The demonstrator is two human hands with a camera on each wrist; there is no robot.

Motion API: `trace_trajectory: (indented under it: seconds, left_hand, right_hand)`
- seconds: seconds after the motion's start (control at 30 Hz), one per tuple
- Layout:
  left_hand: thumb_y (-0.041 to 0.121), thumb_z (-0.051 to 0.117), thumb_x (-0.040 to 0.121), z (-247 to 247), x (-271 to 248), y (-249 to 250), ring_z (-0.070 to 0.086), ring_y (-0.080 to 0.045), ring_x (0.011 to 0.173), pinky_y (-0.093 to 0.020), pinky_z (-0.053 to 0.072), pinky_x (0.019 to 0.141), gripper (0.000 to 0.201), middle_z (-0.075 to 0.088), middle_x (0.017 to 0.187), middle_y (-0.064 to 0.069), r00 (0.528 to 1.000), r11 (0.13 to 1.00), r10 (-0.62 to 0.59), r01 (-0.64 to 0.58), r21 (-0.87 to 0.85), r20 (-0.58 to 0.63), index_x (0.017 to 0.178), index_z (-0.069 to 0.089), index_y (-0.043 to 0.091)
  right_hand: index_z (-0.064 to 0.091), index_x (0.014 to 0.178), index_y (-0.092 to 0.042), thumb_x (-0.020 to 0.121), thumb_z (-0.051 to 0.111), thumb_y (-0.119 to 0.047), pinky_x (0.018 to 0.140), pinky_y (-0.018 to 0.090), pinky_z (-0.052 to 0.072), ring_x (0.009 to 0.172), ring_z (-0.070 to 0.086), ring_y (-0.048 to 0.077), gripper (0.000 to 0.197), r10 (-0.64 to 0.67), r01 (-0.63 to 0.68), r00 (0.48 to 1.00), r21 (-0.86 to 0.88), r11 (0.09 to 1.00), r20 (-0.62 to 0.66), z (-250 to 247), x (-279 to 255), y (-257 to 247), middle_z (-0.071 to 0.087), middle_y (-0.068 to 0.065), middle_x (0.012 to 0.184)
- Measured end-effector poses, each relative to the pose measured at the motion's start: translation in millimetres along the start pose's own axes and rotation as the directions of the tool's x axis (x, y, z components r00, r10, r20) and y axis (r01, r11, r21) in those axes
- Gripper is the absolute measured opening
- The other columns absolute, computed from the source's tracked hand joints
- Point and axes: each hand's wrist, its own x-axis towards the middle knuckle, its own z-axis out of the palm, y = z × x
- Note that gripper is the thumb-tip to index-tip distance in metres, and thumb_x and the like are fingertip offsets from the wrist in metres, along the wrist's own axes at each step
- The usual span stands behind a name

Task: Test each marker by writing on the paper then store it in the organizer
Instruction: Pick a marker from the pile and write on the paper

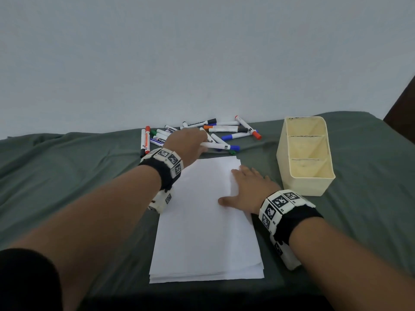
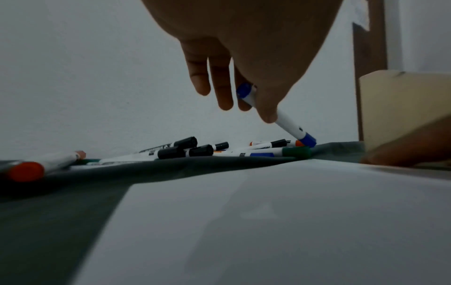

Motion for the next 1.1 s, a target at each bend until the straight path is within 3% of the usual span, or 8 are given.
trace_trajectory:
  seconds: [0.13,0.33,0.47,0.63,0.8,0.87,0.93,1.1]
  left_hand:
    - [0.039,0.058,0.094,-8.7,-34.5,-8.2,0.057,-0.017,0.088,-0.033,0.047,0.070,0.018,0.058,0.100,0.005,0.993,0.989,0.102,-0.107,-0.101,-0.052,0.102,0.062,0.023]
    - [0.025,0.073,0.086,-28.8,-79.3,16.1,0.059,-0.018,0.074,-0.032,0.050,0.059,0.011,0.062,0.088,0.003,0.929,0.942,0.239,-0.293,-0.163,-0.284,0.094,0.069,0.018]
    - [0.026,0.075,0.084,-29.2,-88.4,34.9,0.051,-0.012,0.071,-0.030,0.048,0.060,0.017,0.059,0.088,0.005,0.899,0.917,0.262,-0.346,-0.201,-0.351,0.098,0.068,0.018]
    - [0.045,0.076,0.080,-19.5,-83.1,31.2,0.046,0.000,0.096,-0.025,0.045,0.088,0.062,0.049,0.116,0.012,0.983,0.904,0.122,-0.167,-0.393,-0.136,0.131,0.046,0.025]
    - [0.037,0.067,0.090,-14.7,-69.0,28.5,0.030,-0.017,0.142,-0.039,0.026,0.117,0.055,0.033,0.154,0.003,0.967,0.921,0.213,-0.151,-0.360,0.137,0.140,0.046,0.029]
    - [0.035,0.062,0.095,-14.6,-64.6,31.2,0.039,-0.020,0.136,-0.040,0.030,0.113,0.036,0.043,0.148,-0.001,0.949,0.922,0.246,-0.166,-0.350,0.198,0.128,0.057,0.022]
    - [0.032,0.059,0.097,-15.8,-62.9,32.5,0.053,-0.023,0.111,-0.039,0.041,0.097,0.022,0.059,0.117,-0.003,0.945,0.934,0.214,-0.124,-0.335,0.247,0.112,0.062,0.016]
    - [0.040,0.047,0.101,-13.8,-71.8,17.4,0.055,-0.021,0.090,-0.040,0.047,0.082,0.020,0.057,0.095,0.000,0.897,0.981,0.109,-0.026,-0.195,0.429,0.108,0.055,0.023]
  right_hand:
    - [0.038,0.143,-0.023,0.091,0.057,-0.060,0.100,0.043,0.047,0.128,0.044,0.028,0.066,-0.012,0.021,0.953,0.027,0.999,-0.301,-8.8,-4.3,-4.0,0.044,0.004,0.141]
    - [0.039,0.145,-0.032,0.096,0.058,-0.045,0.091,0.038,0.050,0.109,0.052,0.022,0.054,-0.197,0.208,0.896,-0.014,0.978,-0.398,-15.6,-12.8,-10.1,0.054,-0.001,0.121]
    - [0.060,0.125,-0.029,0.100,0.055,-0.039,0.080,0.032,0.043,0.097,0.052,0.019,0.026,-0.280,0.286,0.857,-0.052,0.957,-0.433,-18.2,-16.4,-12.3,0.055,-0.006,0.101]
    - [0.061,0.117,-0.028,0.099,0.057,-0.032,0.080,0.027,0.042,0.097,0.051,0.012,0.019,-0.262,0.314,0.843,0.033,0.949,-0.469,-18.3,-17.8,-12.6,0.057,-0.009,0.103]
    - [0.063,0.121,-0.036,0.094,0.057,-0.036,0.078,0.022,0.037,0.100,0.054,0.008,0.027,-0.299,0.375,0.823,0.068,0.924,-0.483,-17.1,-20.9,-14.2,0.063,-0.017,0.109]
    - [0.058,0.108,-0.045,0.092,0.059,-0.038,0.067,0.018,0.038,0.086,0.057,0.001,0.017,-0.273,0.373,0.838,0.129,0.919,-0.473,-16.7,-22.2,-14.0,0.059,-0.025,0.091]
    - [0.054,0.096,-0.048,0.090,0.061,-0.040,0.059,0.020,0.039,0.074,0.057,0.000,0.013,-0.250,0.371,0.849,0.188,0.910,-0.465,-15.7,-22.1,-13.2,0.059,-0.023,0.077]
    - [0.075,0.114,-0.040,0.091,0.071,-0.034,0.079,0.018,0.044,0.092,0.062,0.003,0.024,-0.288,0.425,0.842,0.233,0.875,-0.457,-13.2,-21.5,-8.0,0.072,-0.018,0.098]
